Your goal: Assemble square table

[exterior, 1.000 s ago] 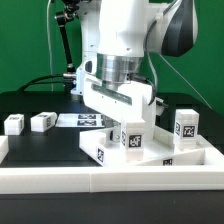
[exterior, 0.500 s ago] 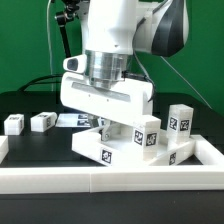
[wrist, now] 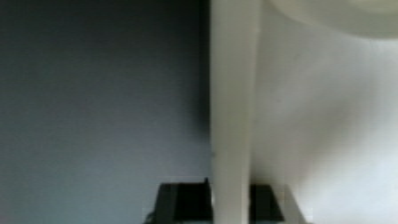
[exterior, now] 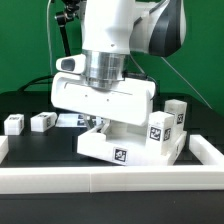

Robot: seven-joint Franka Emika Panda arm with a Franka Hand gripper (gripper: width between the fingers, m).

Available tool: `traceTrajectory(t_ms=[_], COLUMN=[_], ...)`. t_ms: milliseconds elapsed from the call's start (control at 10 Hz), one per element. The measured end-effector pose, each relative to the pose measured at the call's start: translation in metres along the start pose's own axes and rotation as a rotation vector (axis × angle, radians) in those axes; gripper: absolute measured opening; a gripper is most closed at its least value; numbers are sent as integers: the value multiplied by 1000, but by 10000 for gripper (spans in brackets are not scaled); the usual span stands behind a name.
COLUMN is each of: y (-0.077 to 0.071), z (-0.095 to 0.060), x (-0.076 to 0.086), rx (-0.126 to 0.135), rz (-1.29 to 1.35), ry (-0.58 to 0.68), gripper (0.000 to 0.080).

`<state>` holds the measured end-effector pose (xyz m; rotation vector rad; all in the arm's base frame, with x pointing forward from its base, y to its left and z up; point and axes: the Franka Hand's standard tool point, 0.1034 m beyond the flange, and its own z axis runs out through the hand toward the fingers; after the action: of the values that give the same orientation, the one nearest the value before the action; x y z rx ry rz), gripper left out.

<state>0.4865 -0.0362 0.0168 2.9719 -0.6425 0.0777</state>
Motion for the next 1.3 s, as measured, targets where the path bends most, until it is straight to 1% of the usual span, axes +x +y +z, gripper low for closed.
traceTrajectory(t_ms=[500, 600, 700, 900, 1300], y=[4, 5, 7, 6, 10], z=[-1, -3, -3, -4, -4], x=[6, 17, 25, 28, 30], rx=[-12, -17, -22, -39, -54], rz=[-267, -398, -453, -573, -762], ry=[12, 19, 24, 34, 28], gripper=[64, 64, 64, 64, 64])
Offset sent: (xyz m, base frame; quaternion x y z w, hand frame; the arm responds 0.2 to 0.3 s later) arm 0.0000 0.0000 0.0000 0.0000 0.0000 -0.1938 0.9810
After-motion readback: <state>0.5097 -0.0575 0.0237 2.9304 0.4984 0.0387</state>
